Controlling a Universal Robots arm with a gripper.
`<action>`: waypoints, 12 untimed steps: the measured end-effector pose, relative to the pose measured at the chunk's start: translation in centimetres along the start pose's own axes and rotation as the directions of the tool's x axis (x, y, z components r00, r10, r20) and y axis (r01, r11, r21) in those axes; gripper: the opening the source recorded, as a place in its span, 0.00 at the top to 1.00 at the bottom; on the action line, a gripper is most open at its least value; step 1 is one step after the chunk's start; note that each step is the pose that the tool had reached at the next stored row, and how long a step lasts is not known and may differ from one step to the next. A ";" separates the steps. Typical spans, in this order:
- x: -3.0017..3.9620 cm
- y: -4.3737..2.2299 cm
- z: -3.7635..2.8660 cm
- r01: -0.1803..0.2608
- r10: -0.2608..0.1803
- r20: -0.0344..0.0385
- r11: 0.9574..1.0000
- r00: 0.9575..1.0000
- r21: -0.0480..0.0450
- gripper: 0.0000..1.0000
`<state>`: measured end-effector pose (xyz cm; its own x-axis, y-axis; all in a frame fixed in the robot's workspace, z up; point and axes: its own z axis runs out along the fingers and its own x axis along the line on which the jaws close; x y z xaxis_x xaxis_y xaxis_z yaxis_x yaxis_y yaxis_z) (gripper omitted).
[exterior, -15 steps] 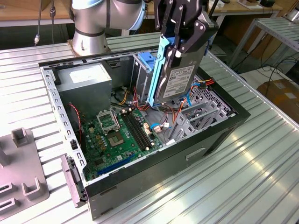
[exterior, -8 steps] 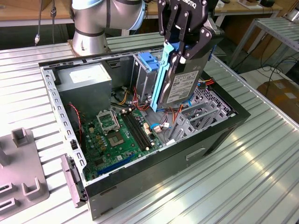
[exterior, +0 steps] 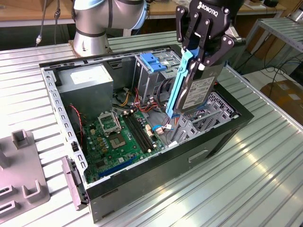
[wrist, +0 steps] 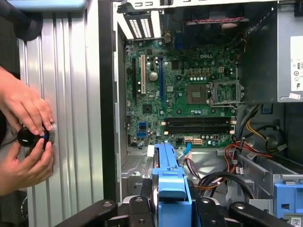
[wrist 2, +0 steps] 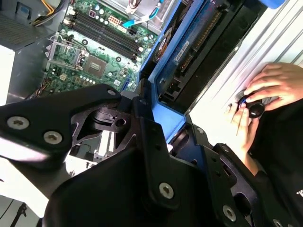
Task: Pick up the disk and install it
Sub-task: 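Insert the disk into the insertion slot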
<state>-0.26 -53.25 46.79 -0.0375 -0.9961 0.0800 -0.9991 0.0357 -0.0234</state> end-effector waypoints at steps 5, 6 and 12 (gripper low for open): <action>0.15 -1.35 0.15 0.000 0.000 -0.013 1.000 1.000 0.000 0.63; 0.17 -1.57 0.17 0.000 0.000 -0.015 1.000 1.000 0.001 0.63; 0.24 -4.44 0.40 0.001 -0.001 -0.038 1.000 0.999 0.001 0.63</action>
<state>4.18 -53.68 46.51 -0.0377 -0.9923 0.1176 -0.9991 0.0350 -0.0244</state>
